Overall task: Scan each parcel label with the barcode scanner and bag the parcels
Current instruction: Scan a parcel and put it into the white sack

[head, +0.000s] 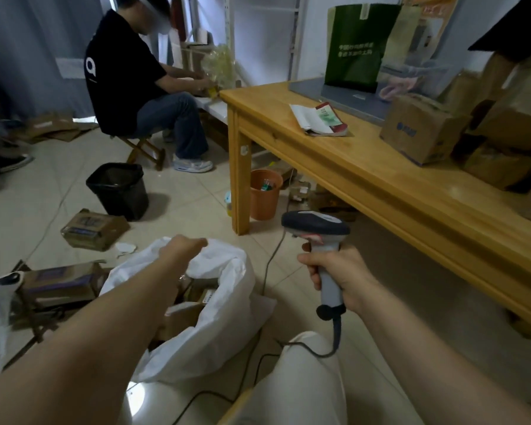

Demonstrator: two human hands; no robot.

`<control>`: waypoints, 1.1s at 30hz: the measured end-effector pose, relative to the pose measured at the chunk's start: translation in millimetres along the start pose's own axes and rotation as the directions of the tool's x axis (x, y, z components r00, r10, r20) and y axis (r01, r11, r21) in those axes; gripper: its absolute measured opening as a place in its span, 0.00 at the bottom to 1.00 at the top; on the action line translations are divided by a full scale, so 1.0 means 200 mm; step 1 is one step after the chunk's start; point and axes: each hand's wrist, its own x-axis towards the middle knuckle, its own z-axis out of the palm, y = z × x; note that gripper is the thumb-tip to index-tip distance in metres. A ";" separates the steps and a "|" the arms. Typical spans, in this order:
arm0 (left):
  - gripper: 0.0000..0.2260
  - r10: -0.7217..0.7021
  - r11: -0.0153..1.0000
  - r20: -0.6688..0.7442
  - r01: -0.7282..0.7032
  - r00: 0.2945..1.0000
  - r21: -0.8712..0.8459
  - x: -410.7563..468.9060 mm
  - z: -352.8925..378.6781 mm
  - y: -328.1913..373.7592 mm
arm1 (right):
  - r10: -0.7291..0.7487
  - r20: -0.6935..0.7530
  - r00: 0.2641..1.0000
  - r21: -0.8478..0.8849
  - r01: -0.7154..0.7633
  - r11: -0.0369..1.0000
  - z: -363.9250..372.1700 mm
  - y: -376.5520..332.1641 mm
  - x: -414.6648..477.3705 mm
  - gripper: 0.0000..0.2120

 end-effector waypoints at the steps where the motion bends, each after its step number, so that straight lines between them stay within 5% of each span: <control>1: 0.23 0.017 0.999 0.024 -0.018 1.000 0.039 -0.08 0.04 0.08 | -0.002 -0.015 1.000 0.042 0.003 0.999 -0.02 0.00 -0.01 0.06; 7: 0.15 0.334 0.936 0.150 -0.347 0.930 0.066 -0.44 0.41 0.53 | -0.054 -0.176 0.983 0.286 0.103 0.953 -0.27 -0.03 -0.08 0.05; 13: 0.22 0.675 0.673 0.353 -0.737 0.648 0.064 -0.94 0.86 0.96 | -0.113 -0.408 0.906 0.419 0.296 0.859 -0.68 -0.07 -0.22 0.04; 21: 0.28 0.796 0.463 0.442 -0.887 0.413 -0.005 -1.45 1.36 1.28 | -0.117 -0.609 0.785 0.434 0.453 0.779 -1.17 -0.08 -0.41 0.05; 28: 0.25 0.882 0.391 0.305 -0.919 0.359 -0.050 -1.65 1.52 1.61 | -0.136 -0.647 0.750 0.406 0.490 0.771 -1.39 -0.11 -0.46 0.04; 33: 0.25 0.903 0.418 0.132 -0.907 0.409 -0.052 -1.65 1.53 1.83 | -0.190 -0.629 0.754 0.381 0.512 0.770 -1.48 -0.23 -0.40 0.04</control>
